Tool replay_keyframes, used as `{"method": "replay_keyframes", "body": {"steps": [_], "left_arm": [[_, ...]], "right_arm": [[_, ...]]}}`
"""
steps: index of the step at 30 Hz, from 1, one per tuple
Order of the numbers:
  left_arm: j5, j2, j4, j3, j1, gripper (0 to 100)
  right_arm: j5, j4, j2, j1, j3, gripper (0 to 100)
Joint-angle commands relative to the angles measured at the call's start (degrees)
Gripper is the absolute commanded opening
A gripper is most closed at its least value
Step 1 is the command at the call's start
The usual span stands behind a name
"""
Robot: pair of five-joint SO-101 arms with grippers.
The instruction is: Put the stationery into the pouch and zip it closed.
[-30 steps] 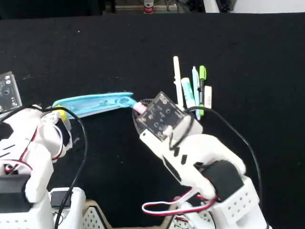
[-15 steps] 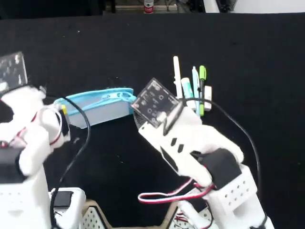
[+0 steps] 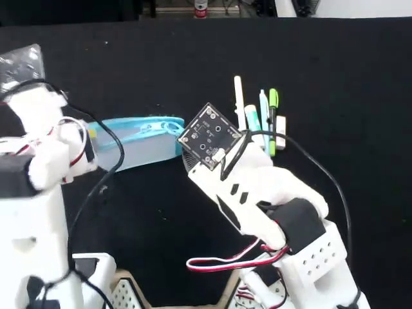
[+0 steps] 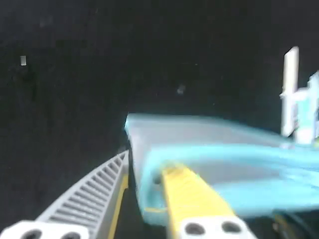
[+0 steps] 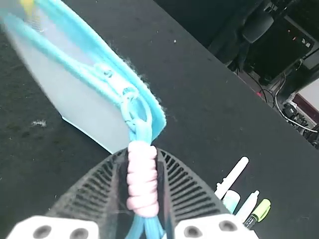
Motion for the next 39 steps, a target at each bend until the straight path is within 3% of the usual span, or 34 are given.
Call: {"method": "replay_keyframes", "body": {"steps": [1, 6, 9, 15, 23, 39], "left_arm": [[-0.53, 1.76, 0.18, -0.66, 0.57, 16], [-0.62, 1.58, 0.18, -0.66, 0.57, 13], [-0.35, 1.23, 0.18, -0.75, 0.57, 2], [-0.26, 1.23, 0.26, -0.66, 0.48, 3], [-0.62, 1.23, 0.0, -1.71, 0.92, 3], [-0.62, 1.23, -0.26, 0.13, 0.92, 3]], "right_arm": [[-0.44, 0.44, -0.57, 0.62, -2.51, 1.1], [-0.44, 0.35, -0.57, 0.62, -0.92, 1.1], [-0.44, 0.35, -0.57, 0.62, -1.19, 1.1], [-0.26, 0.44, -3.65, 1.23, -1.19, 1.1], [0.0, 0.35, -8.48, 9.32, 1.36, 1.1], [-0.26, 1.85, -8.04, 9.67, 3.74, 1.1]]}}
